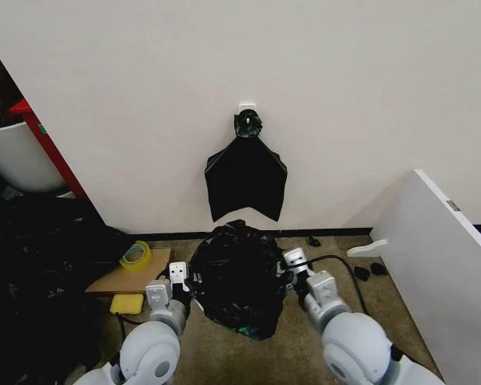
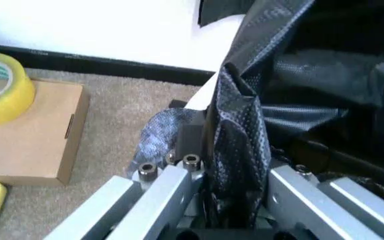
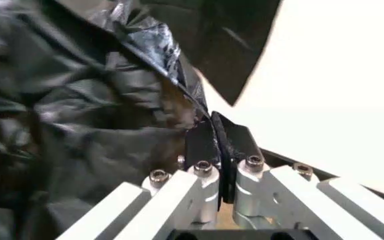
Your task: Place the garbage bag over the trash bin.
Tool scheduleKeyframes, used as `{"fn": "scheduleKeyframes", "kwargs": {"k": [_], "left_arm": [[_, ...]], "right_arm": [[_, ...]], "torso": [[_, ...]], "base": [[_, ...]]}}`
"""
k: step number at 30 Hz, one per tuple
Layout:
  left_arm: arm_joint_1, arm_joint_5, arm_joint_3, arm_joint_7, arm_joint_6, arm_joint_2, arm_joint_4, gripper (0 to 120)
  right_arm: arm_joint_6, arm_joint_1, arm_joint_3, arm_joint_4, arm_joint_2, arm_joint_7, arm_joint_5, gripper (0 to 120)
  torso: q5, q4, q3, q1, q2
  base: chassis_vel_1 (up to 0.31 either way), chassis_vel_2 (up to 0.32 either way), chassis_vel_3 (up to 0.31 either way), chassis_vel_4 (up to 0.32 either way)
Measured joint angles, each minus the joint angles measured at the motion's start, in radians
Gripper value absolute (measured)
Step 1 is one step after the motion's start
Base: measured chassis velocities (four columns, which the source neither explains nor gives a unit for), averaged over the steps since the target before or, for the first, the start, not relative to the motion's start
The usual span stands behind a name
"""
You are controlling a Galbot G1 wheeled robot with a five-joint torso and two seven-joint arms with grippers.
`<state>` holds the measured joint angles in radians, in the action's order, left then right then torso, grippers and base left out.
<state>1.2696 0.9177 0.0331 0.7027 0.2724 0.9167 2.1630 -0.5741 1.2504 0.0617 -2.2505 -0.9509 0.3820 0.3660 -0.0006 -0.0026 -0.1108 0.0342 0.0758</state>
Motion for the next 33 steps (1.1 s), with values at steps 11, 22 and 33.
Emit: {"fn": "scheduleKeyframes", "kwargs": {"k": [11,22,33], "left_arm": [[0.052,-0.016,0.05,-0.161,-0.08,-0.036,0.026,0],[0.058,-0.011,0.061,-0.22,-0.139,-0.035,0.034,0],[0.052,0.045,0.065,-0.15,-0.121,-0.015,0.037,0]], "right_arm": [[0.062,-0.011,0.029,0.059,0.076,-0.037,0.057,0],[0.187,0.037,0.097,0.115,0.143,-0.151,0.107,0],[0.226,0.094,0.11,0.107,0.123,-0.131,0.09,16]], "torso": [[0.0001,0.0003,0.0,0.0,0.0],[0.0,0.0001,0.0,0.0,0.0],[0.0001,0.0001,0.0,0.0,0.0]], "base": [[0.0,0.0,0.0,0.0],[0.0,0.0,0.0,0.0],[0.0,0.0,0.0,0.0]]}}
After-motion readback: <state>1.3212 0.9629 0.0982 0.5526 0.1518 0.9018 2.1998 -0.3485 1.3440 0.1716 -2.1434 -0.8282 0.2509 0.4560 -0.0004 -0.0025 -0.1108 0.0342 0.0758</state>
